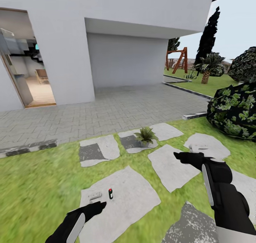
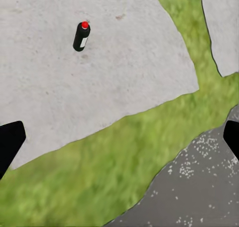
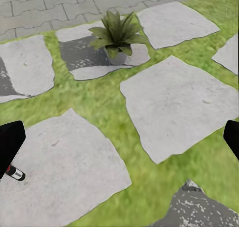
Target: Pick up the pesticide atomizer in the garden and spray insectifuge to fully cover both potted plants in the garden.
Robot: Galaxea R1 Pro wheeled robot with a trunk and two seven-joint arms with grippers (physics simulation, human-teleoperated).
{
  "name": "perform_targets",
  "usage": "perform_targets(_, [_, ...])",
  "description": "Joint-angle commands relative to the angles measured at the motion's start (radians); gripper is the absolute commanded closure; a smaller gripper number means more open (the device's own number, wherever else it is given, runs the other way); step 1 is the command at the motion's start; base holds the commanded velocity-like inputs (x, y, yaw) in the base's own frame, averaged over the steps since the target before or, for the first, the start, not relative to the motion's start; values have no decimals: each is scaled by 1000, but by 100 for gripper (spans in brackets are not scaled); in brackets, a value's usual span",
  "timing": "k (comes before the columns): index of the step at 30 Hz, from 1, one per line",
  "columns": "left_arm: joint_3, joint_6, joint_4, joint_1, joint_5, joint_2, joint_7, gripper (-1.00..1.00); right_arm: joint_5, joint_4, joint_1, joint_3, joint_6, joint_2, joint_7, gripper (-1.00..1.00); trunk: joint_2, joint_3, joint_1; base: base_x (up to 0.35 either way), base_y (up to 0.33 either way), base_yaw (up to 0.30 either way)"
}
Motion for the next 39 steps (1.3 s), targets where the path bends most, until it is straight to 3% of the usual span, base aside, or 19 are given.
perform_targets(1, [-1, 5, -2, 0, 6, 0, 1, -100, 11, -1, -2, 0, 5, 0, 9, -100, -1, 0, 0, 146, 317, -216])
perform_targets(20, [1, 7, -4, 0, 7, 0, 3, -100, 11, -1, -4, 1, 9, 0, 8, -100, -1, 13, 0, 156, 306, -252])
perform_targets(32, [-2, 5, -15, 0, -6, 0, 6, -100, 10, -1, -1, 2, 8, 0, 9, -100, -1, 20, 0, 296, 107, -230])
perform_targets(34, [-6, 5, -18, -10, -11, -1, 64, -100, 9, -1, 5, 6, 5, -3, 11, -100, -1, 20, 0, 338, 4, -40])
perform_targets(35, [-43, 8, -18, -32, -48, -9, 150, -100, 8, -1, 7, 8, 3, -3, 12, -100, -1, 21, 0, 339, 1, -13])
perform_targets(39, [-91, 13, -8, -56, -95, -19, 208, -100, 8, -1, 8, 27, 2, -3, 12, -100, -1, 21, 0, 339, 1, -7])
